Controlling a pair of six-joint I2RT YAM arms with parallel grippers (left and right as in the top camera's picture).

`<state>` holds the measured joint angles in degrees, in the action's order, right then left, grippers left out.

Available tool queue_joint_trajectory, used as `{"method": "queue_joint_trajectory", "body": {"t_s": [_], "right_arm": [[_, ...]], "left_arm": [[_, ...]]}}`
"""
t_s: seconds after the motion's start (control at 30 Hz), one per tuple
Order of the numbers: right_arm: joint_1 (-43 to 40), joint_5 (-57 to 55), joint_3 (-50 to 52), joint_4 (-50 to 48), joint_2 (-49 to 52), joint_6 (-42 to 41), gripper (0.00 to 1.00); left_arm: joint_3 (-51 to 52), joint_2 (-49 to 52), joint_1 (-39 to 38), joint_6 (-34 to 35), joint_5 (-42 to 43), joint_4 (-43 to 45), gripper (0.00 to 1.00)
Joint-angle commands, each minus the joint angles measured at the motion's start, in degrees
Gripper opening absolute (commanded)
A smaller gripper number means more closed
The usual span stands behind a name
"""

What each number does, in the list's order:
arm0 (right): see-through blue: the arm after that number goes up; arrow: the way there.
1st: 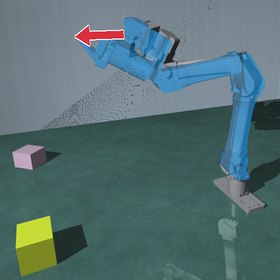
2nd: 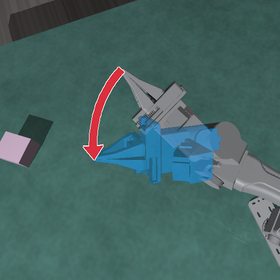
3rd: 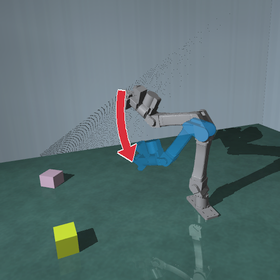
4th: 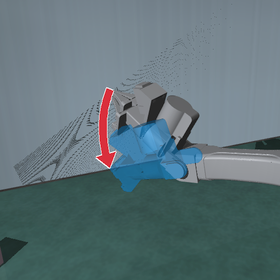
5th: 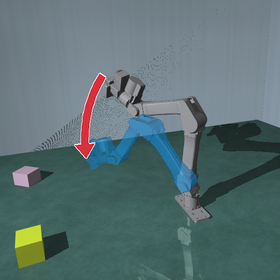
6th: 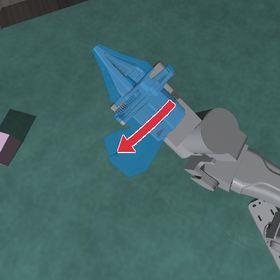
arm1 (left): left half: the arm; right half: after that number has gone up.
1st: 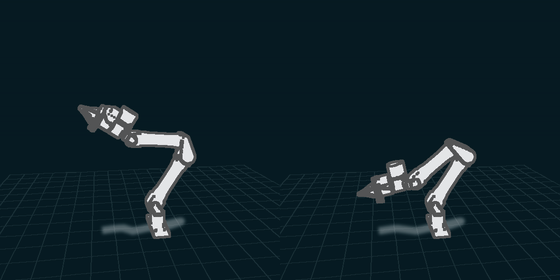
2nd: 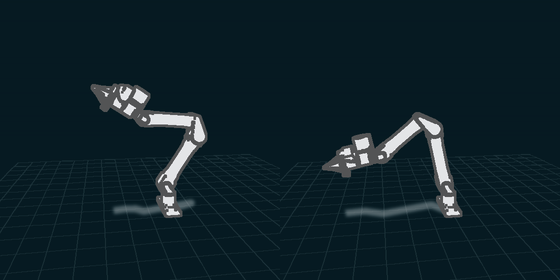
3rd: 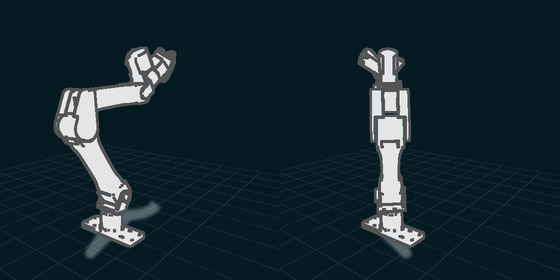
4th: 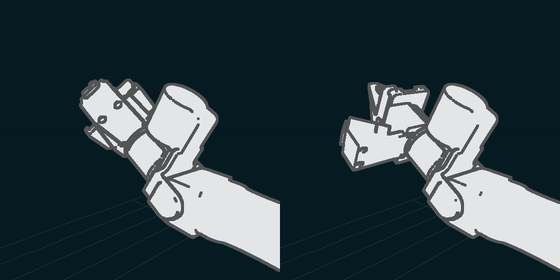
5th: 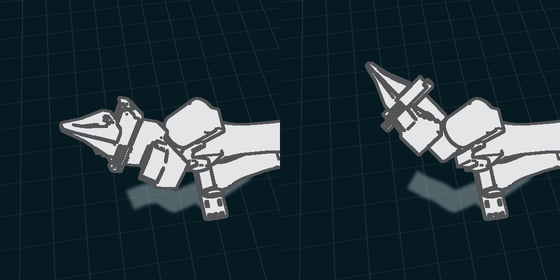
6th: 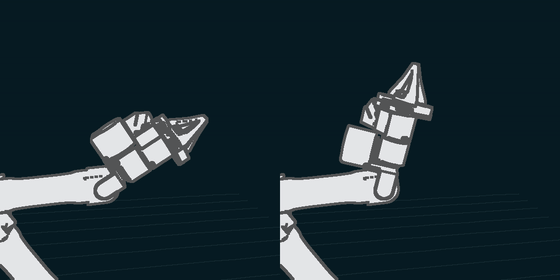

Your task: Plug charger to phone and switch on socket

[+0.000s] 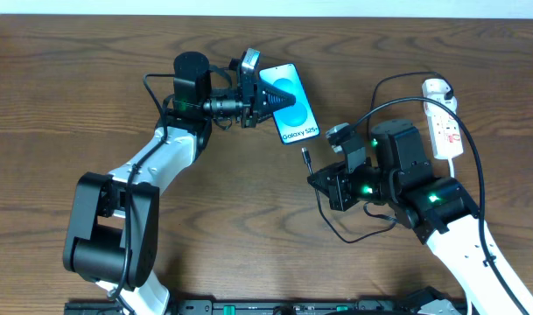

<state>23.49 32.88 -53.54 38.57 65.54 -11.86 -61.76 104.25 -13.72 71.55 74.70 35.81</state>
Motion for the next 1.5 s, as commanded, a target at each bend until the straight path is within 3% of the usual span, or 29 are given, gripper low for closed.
{"method": "queue_joint_trajectory", "body": {"t_s": [0.0, 1.47], "right_arm": [[0.35, -2.43, -0.04, -1.07, 0.11, -4.11, 0.01], [2.21, -0.81, -0.04, -3.48, 2.32, -6.36, 0.01]], "left_arm": [[-1.33, -1.05, -0.13, -1.86, 1.42, 0.5, 0.07], [-1.31, -1.05, -0.13, -3.93, 3.63, 0.48, 0.08]]}}
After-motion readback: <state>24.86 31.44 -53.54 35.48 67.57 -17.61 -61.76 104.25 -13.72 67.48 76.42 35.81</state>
